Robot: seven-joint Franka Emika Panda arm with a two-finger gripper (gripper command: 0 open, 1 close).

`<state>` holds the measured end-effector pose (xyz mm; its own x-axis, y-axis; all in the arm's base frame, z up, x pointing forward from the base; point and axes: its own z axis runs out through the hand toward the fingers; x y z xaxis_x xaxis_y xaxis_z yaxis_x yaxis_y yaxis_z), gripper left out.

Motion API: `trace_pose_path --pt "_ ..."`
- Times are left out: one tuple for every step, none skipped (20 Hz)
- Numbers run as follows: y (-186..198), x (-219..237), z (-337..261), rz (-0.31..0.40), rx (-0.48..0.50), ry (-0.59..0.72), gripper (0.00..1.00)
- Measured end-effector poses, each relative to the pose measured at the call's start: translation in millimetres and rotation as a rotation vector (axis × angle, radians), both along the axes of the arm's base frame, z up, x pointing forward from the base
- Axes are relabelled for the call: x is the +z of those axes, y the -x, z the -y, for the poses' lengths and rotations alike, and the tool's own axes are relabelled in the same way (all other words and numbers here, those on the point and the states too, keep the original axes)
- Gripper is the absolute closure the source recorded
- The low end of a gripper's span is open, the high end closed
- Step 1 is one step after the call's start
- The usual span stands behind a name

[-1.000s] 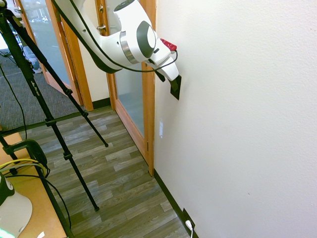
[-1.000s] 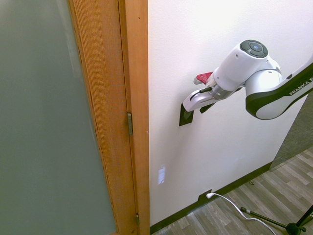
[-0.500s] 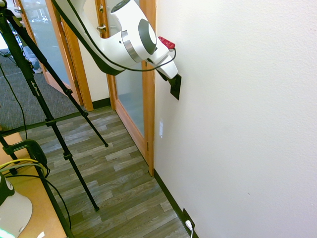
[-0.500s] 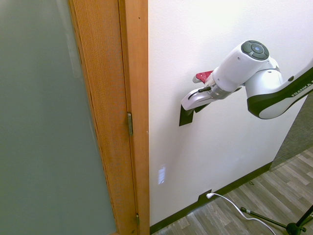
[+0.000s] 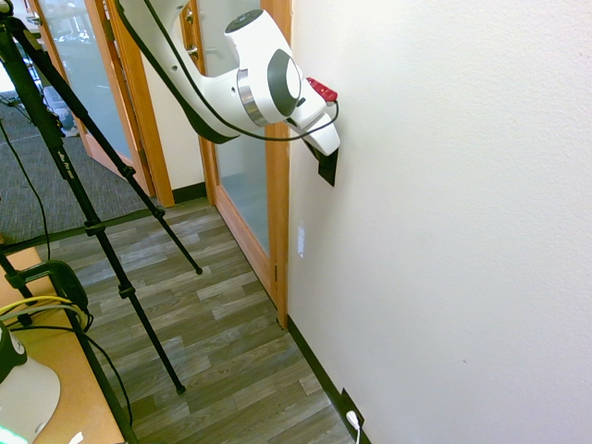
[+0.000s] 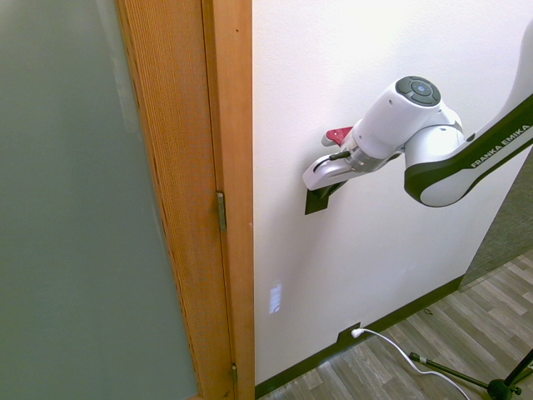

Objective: Turn off the light

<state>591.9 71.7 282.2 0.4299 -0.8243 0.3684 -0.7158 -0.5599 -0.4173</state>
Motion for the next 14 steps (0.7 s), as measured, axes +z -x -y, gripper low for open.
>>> trace_pose_path --pt "0.1 -0.1 -1.2 0.0 0.002 -0.001 1.0" --pt "-0.1 -0.1 -1.7 -0.003 0.001 0.001 1.0" --pt "-1.0 -0.2 -2.8 -0.007 -0.001 0.006 1.0" --pt "-1.9 -0.1 -4.0 -0.012 -0.003 0.011 1.0" --pt "-2.6 -0.3 -4.9 -0.017 -0.005 0.015 1.0" --pt "-3.5 -1.2 -5.9 -0.023 -0.007 0.02 1.0" --pt "-5.5 -2.6 -7.6 -0.03 -0.011 0.025 1.0" --pt "-7.8 -5.8 -9.5 -0.043 -0.017 0.031 1.0" --pt "-11.2 -12.2 -11.0 -0.063 -0.022 0.038 1.0" --pt "-14.8 -18.8 -11.8 -0.082 -0.025 0.047 1.0" --pt "-17.6 -20.7 -13.1 -0.093 -0.028 0.054 1.0" --pt "-18.4 -20.6 -13.4 -0.098 -0.03 0.057 1.0" --pt "-18.3 -20.6 -13.2 -0.097 -0.029 0.057 0.0" --pt "-18.1 -20.8 -12.8 -0.093 -0.026 0.055 0.0"
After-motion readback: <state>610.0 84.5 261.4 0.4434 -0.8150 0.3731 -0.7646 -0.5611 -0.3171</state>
